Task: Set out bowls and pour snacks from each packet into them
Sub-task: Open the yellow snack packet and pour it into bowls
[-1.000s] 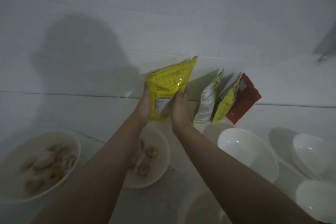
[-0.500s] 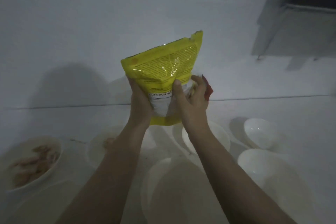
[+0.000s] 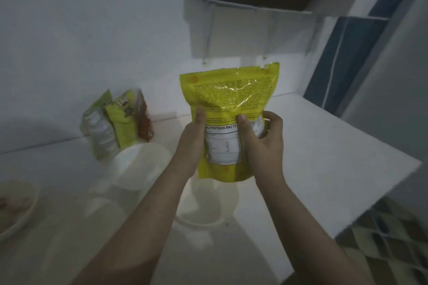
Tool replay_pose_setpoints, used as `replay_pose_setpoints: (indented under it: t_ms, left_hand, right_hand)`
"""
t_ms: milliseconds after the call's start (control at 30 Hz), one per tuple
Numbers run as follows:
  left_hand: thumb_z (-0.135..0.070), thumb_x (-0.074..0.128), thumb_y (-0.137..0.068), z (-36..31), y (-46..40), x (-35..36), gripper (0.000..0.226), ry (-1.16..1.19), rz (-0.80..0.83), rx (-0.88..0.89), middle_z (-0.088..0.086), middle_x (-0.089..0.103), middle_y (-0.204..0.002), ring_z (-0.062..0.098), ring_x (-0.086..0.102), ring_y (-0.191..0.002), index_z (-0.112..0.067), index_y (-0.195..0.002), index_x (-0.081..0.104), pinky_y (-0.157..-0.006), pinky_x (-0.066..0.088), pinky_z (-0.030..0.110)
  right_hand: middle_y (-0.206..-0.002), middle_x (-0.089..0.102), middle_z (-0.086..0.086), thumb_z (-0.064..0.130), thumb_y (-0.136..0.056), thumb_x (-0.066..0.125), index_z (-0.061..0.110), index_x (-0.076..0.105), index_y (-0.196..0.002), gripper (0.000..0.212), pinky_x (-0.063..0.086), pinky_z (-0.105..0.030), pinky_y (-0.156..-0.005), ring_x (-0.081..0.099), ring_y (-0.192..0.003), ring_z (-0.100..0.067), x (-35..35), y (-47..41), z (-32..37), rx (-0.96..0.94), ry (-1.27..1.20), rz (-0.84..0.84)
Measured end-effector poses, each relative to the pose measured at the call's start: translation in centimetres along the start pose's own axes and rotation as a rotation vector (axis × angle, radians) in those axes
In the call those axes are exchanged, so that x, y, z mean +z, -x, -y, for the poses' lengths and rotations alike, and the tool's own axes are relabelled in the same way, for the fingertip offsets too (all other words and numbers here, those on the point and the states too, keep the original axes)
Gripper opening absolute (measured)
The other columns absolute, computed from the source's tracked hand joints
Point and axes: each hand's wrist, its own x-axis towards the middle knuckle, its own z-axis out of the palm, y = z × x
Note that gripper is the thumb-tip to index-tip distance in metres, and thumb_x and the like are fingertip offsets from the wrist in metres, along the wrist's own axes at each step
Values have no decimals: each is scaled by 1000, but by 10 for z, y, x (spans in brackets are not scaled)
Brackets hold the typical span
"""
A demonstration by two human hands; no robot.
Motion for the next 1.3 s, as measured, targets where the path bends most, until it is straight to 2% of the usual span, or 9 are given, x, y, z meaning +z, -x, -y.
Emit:
replay_pose_setpoints:
  t_ms: [133, 267, 500, 667, 767, 1000, 1133, 1233, 1300]
  left_hand:
    - [-85, 40, -74, 17, -8, 62, 67, -41, 124, -59, -11, 72, -109, 7, 67, -103, -34, -106, 68, -91, 49, 30]
    - [-69, 45, -74, 26, -14, 114, 48, -47, 190, -74, -20, 71, -93, -10, 66, -84, -33, -97, 67, -72, 48, 13]
    - [-57, 66, -78, 69, -25, 162, 38, -75, 70, -15, -9, 72, -103, 3, 67, -97, -28, -103, 62, -89, 54, 34]
    - [-34, 69, -83, 85, -22, 172, 38, -124, -34, 79, -13, 64, -112, -2, 62, -100, -45, -111, 45, -85, 52, 24]
    - [-22, 67, -90, 91, -21, 173, 43, -157, -65, 116, -19, 58, -110, -14, 58, -93, -35, -122, 41, -80, 51, 18]
    - [-13, 66, -90, 84, -25, 174, 65, -154, -125, 141, -8, 46, -131, -9, 50, -109, -25, -144, 31, -89, 45, 15]
    - [-29, 68, -89, 76, -27, 178, 73, -204, -183, 161, -8, 39, -143, 3, 44, -124, -28, -149, 26, -105, 37, 29]
    - [-46, 64, -88, 66, -27, 182, 81, -313, -188, 89, -4, 33, -149, 20, 31, -138, -34, -152, 16, -111, 31, 39]
    - [-51, 58, -90, 56, -21, 189, 75, -236, -133, -62, 1, 33, -149, 22, 35, -138, -35, -151, 17, -108, 36, 36]
  right_hand:
    - [-107, 63, 11, 46, -81, 72, 29, 43, -119, 50, 50, -13, -72, 62, -92, 6, -60, -22, -31, 47, -3, -40]
    - [-105, 61, 14, 40, -81, 74, 27, 41, -119, 52, 49, -8, -69, 61, -84, 14, -109, -38, -65, 72, -8, -72]
    - [-115, 51, 11, 39, -73, 79, 26, 34, -121, 67, 52, -27, -81, 58, -99, 6, -156, -53, -114, 80, 23, -58]
    - [-122, 49, 7, 25, -79, 80, 33, 26, -130, 75, 55, -32, -88, 57, -113, -9, -162, -53, -135, 77, 26, -30]
    - [-124, 49, 5, 23, -83, 77, 35, 23, -134, 76, 54, -16, -81, 57, -104, 8, -161, -51, -138, 72, 21, -18]
    - [-113, 59, 2, 15, -94, 63, 22, 31, -132, 50, 50, -12, -75, 60, -96, 1, -162, -55, -124, 33, -99, -6]
    - [-90, 57, -1, 14, -97, 58, 19, 46, -107, 16, 48, -36, -75, 56, -85, -13, -166, -61, -114, -44, -146, -11]
    - [-87, 62, 16, 17, -99, 55, 19, 50, -98, 5, 50, -35, -73, 59, -86, -10, -167, -54, -107, -71, -150, 62]
    - [-84, 63, 11, 26, -100, 52, 15, 52, -97, 11, 50, -35, -74, 59, -84, -9, -164, -43, -101, -47, -138, 137]
